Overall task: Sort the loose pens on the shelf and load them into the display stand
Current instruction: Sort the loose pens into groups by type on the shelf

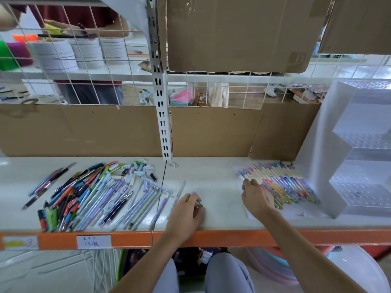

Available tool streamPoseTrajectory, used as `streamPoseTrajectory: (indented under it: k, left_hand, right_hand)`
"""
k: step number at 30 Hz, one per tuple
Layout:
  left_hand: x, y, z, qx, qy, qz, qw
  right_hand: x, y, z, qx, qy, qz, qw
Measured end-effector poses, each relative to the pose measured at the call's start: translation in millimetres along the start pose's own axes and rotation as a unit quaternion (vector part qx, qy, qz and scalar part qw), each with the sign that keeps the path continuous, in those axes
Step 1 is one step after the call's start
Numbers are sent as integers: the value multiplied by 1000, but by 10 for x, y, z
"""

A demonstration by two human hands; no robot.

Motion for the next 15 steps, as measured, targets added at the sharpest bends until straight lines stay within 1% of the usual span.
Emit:
streamPoseTrajectory:
  k: [3, 6, 10, 15]
  left_hand:
    - [-19, 16, 56, 10, 13, 0, 1000]
    - [2, -62, 187, -11, 30, -9, 999]
    - [92, -283, 481, -54, 60, -17, 997]
    - [161, -705, 941, -112, 106, 35, 987]
  right_hand:
    - [121, -278, 16, -66, -7, 53, 996]
    - [241, -596, 42, -123, -16, 97, 988]
    - [355, -1039, 29, -140, -36, 152, 978]
    - [482, -1561, -64, -145, -70, 216, 963]
Point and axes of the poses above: each hand's wrist, its own x-axis away from the middle knuckle, its own z-axis out of the back of the hand, y = z × x, the point moved 5 cm from there along -x, towards the middle knuckle, and after that the axes turned 13 degrees about y, right-handed, at the moved point
